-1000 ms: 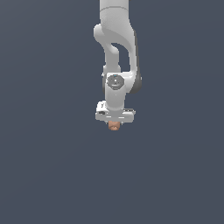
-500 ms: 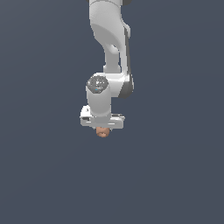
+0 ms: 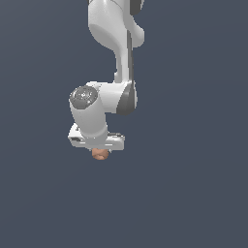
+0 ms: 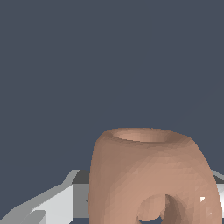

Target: Pick up the object and move it to a goal position.

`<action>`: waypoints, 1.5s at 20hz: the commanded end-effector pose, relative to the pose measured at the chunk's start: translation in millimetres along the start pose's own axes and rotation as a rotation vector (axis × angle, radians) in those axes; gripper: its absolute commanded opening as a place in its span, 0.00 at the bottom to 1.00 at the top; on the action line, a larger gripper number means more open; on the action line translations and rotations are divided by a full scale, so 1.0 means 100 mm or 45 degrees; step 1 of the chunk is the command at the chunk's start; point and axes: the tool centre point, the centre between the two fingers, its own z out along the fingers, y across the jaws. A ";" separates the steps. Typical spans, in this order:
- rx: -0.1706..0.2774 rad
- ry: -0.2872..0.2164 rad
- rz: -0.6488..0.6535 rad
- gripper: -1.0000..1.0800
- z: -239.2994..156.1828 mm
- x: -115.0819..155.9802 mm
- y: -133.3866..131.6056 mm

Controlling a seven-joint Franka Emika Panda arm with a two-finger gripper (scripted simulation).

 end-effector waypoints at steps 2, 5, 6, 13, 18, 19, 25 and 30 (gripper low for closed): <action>0.000 0.000 -0.001 0.00 -0.09 0.17 0.14; 0.000 0.000 -0.001 0.00 -0.15 0.30 0.25; 0.000 0.000 -0.001 0.00 -0.17 0.34 0.28; 0.000 0.000 -0.001 0.00 -0.29 0.60 0.48; 0.000 0.000 -0.001 0.00 -0.35 0.72 0.57; 0.000 0.000 0.000 0.00 -0.35 0.74 0.59; 0.000 0.000 0.000 0.00 -0.38 0.81 0.64; 0.000 0.000 0.000 0.00 -0.39 0.83 0.65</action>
